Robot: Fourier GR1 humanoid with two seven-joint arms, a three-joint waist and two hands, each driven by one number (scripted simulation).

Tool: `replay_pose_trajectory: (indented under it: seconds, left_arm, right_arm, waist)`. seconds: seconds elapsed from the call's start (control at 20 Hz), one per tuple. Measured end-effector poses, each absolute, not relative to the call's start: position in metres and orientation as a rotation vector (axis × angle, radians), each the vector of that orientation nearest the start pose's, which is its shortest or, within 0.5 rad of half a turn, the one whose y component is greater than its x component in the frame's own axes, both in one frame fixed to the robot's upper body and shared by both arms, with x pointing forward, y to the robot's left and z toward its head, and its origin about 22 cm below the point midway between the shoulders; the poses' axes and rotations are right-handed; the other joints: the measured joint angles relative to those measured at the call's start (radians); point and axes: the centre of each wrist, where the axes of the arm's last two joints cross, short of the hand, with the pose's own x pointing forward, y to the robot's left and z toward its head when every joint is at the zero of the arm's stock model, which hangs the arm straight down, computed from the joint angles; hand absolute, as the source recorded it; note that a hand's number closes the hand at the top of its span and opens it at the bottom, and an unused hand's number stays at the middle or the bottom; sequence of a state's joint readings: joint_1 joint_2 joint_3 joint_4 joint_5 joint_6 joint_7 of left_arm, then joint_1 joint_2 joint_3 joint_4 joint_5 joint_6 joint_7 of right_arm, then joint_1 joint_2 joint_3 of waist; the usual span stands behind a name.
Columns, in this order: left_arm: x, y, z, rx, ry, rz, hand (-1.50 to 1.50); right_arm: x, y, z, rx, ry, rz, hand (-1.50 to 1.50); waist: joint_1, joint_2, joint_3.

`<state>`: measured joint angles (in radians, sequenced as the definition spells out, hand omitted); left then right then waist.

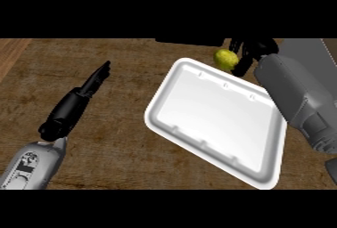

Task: Pick the pear from the tray and place it in the cardboard box

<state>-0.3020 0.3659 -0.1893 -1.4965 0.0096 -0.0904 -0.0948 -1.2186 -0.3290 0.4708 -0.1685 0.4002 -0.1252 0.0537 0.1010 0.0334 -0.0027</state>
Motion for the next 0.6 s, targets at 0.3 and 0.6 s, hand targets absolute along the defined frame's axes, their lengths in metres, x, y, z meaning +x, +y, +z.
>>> replay_pose_trajectory:
  seconds: [0.3, 0.6]
  left_arm:
    - [0.308, 0.241, 0.076, 0.022, -1.791, -0.611, 0.00]
    - [0.306, 0.239, 0.074, 0.028, -1.790, -0.598, 0.00]
  right_arm:
    - [0.481, -0.177, 0.164, -1.221, -1.202, 0.932, 1.50]
    - [0.487, -0.165, 0.211, -1.412, -1.204, 0.661, 1.50]
  waist:
    - [0.006, 0.000, 0.001]
    - [-0.008, -0.005, 0.001]
